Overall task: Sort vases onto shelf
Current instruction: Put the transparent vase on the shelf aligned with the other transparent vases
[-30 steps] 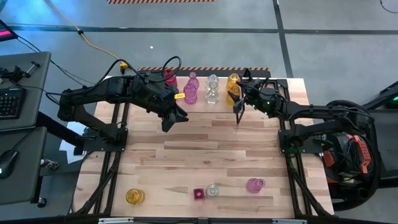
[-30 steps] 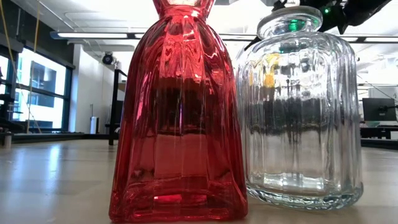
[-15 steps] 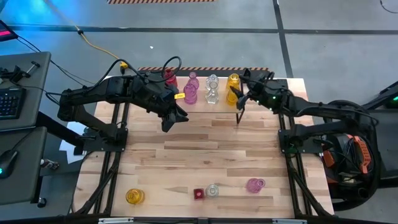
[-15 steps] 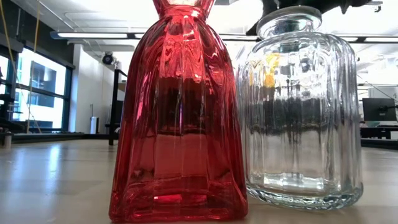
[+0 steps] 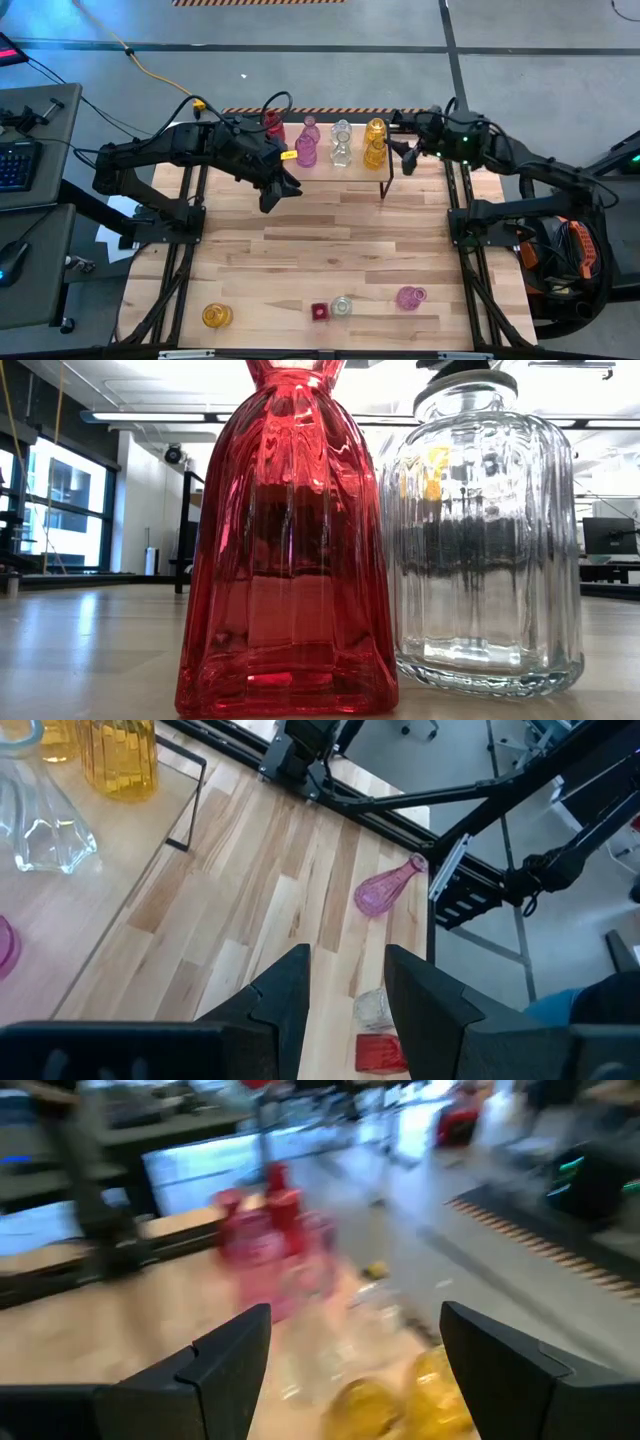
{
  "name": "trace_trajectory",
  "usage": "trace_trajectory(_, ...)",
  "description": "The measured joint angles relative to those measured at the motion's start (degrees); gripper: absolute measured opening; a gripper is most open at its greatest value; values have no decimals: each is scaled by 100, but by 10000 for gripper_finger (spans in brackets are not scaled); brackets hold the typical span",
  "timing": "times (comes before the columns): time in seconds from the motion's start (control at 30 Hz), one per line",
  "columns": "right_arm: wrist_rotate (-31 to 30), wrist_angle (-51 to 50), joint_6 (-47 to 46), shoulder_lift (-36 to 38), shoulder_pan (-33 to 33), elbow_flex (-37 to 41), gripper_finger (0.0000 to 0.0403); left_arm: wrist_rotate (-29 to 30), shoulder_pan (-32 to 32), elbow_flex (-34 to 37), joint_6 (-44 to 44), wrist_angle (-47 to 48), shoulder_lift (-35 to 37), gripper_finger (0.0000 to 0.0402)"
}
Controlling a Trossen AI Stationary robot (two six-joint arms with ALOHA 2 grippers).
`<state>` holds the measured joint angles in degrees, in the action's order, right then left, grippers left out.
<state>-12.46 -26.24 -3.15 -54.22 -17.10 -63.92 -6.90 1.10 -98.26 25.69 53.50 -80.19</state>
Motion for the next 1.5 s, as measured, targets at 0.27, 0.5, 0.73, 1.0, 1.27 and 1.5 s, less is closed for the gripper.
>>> trace_trajectory(0.27,1861,-1601,-974,0,2,-702,273,0,-25,0,57,479,-1,120)
trace_trajectory(0.5,2644,-2123,-2117,-36,353,-750,273,-50,-342,0,72,528,-1,120)
trace_trajectory(0.73,2574,-1783,-3306,-326,1372,-743,273,-55,-860,0,70,846,-1,120)
trace_trajectory(1.0,1887,-688,-4567,-1065,2635,-741,273,-48,-1518,0,-67,1394,-1,120)
trace_trajectory(1.27,1474,-12,-5753,-1905,3581,-737,273,-50,-2153,0,-83,1449,-1,120)
trace_trajectory(1.5,1139,725,-6471,-2523,4204,-737,273,-44,-2551,0,-85,1449,-1,120)
